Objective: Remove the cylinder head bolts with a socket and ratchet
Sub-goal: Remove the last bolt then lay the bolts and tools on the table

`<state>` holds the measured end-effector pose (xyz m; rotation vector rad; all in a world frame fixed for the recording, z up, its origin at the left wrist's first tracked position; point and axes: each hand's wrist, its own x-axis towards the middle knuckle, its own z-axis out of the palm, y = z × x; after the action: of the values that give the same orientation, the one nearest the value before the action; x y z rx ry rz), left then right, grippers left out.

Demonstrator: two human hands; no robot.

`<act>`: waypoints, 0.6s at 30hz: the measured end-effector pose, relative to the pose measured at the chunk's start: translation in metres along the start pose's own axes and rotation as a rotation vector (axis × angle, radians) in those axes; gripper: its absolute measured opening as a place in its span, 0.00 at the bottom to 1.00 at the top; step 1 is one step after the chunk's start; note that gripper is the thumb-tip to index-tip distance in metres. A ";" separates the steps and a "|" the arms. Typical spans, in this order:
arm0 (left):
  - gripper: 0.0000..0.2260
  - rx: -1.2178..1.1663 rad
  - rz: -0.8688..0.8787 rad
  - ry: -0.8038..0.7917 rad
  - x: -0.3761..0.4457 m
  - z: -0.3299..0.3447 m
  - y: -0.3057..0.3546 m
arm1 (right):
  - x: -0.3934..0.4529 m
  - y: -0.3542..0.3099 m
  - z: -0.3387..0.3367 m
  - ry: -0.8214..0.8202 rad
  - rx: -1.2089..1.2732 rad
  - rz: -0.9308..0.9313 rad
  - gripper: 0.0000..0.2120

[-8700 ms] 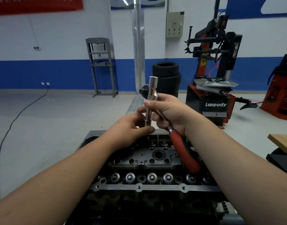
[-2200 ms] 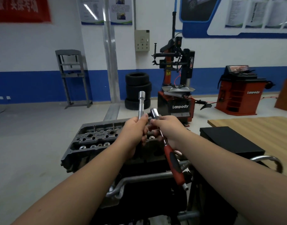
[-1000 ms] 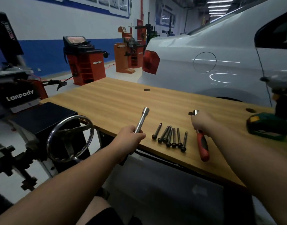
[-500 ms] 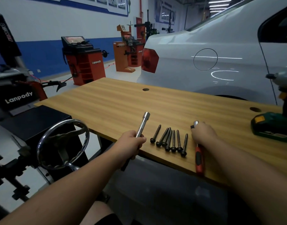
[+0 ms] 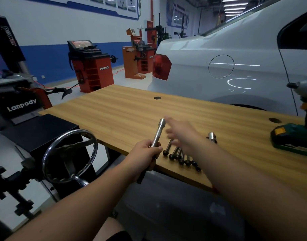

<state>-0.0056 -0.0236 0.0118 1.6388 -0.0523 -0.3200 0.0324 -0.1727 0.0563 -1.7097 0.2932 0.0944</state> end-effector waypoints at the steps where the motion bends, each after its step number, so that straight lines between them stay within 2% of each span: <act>1: 0.07 0.011 0.033 -0.024 -0.003 -0.001 0.001 | -0.005 0.002 0.017 -0.092 0.112 0.077 0.18; 2: 0.07 0.030 0.067 -0.044 -0.006 -0.003 0.003 | -0.008 0.003 0.031 -0.148 0.224 0.132 0.16; 4: 0.07 0.058 0.096 -0.052 -0.012 -0.011 0.005 | -0.013 0.004 0.052 -0.153 0.400 0.176 0.12; 7: 0.12 0.101 -0.002 -0.033 -0.021 -0.026 0.006 | -0.011 0.002 0.069 -0.046 0.535 0.151 0.11; 11: 0.26 0.246 -0.118 -0.041 -0.029 -0.037 -0.001 | -0.006 0.006 0.078 0.082 0.596 0.233 0.14; 14: 0.23 0.339 -0.102 0.011 -0.032 -0.034 -0.003 | -0.003 0.008 0.082 0.105 0.731 0.279 0.15; 18: 0.20 0.406 -0.079 0.069 -0.032 -0.031 -0.001 | -0.001 0.006 0.084 0.100 0.745 0.268 0.15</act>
<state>-0.0295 0.0135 0.0187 2.0574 0.0003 -0.3267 0.0390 -0.0909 0.0366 -0.9313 0.5532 0.0823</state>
